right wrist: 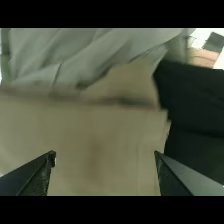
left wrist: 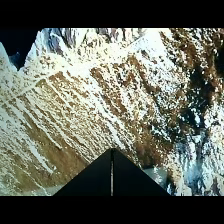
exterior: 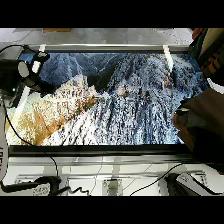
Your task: Fold the clothes and pants, and hang the long-sleeved shirts on hangers.
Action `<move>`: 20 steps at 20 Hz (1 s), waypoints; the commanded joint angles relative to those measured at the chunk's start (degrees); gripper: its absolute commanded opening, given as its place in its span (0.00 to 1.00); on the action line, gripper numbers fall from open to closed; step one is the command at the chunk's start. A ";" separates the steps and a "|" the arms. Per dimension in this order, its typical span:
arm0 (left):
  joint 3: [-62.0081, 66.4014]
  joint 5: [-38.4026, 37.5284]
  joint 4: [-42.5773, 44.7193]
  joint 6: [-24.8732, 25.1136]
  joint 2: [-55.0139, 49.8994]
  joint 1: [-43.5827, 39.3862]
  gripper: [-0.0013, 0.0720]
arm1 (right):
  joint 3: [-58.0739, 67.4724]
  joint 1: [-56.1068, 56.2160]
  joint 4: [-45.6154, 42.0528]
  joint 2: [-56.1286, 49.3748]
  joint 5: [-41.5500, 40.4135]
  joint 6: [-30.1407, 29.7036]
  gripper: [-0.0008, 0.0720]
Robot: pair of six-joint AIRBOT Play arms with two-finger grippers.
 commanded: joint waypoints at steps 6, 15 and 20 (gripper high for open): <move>0.04 0.00 0.04 -0.02 0.02 0.00 0.05 | -3.89 4.94 11.65 -0.42 -0.96 -0.61 0.04; 0.04 0.00 0.04 -0.02 0.02 0.00 0.05 | -7.87 46.58 6.51 -1.25 -5.53 -14.36 0.04; 0.04 0.00 0.07 -0.02 0.02 0.00 0.05 | -15.89 63.34 -3.13 -2.38 -11.26 -5.44 0.04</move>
